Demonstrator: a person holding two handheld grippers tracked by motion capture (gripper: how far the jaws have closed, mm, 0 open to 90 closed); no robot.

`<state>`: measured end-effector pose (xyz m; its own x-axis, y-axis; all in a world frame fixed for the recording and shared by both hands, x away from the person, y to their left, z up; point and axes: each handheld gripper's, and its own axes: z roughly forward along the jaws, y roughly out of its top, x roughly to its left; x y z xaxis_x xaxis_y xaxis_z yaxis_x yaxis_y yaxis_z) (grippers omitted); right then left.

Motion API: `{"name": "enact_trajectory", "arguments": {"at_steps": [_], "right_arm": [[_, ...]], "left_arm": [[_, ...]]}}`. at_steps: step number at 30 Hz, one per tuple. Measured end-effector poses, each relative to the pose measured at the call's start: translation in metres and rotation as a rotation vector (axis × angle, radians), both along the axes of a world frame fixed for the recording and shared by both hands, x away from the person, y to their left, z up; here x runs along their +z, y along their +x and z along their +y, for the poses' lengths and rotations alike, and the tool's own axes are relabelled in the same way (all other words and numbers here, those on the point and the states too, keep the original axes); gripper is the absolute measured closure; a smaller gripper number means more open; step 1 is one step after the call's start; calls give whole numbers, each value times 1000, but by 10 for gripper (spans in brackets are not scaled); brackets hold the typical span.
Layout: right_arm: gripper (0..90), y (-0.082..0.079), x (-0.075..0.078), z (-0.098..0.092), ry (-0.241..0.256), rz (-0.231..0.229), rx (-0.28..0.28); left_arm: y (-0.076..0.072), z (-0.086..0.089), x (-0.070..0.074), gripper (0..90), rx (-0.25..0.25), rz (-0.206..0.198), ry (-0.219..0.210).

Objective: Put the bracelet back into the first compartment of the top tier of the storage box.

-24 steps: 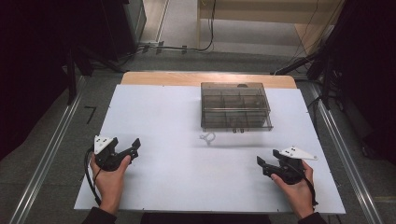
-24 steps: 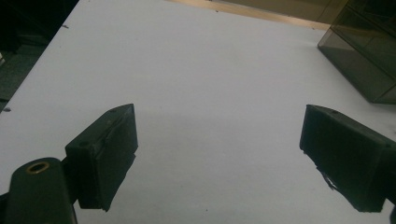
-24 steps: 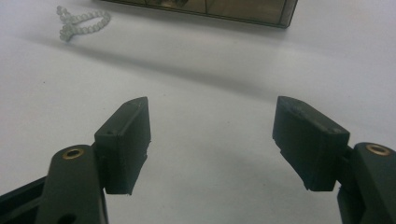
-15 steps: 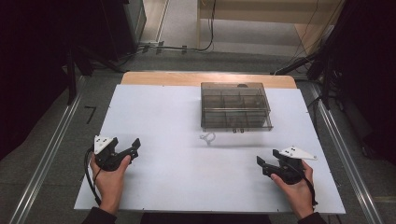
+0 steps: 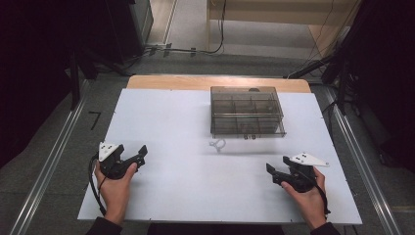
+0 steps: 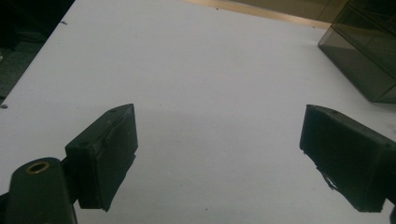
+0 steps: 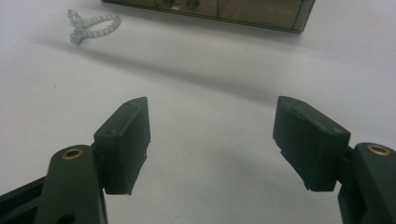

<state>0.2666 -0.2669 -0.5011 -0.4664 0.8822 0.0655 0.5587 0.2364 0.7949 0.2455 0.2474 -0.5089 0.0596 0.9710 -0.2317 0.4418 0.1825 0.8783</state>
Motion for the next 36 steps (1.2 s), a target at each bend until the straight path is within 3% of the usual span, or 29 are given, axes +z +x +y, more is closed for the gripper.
{"name": "enact_trajectory", "arguments": {"at_steps": [36], "right_arm": [[263, 10, 0, 41, -17, -13, 75]], "left_arm": [[0, 1, 0, 118, 2, 4, -4]]}}
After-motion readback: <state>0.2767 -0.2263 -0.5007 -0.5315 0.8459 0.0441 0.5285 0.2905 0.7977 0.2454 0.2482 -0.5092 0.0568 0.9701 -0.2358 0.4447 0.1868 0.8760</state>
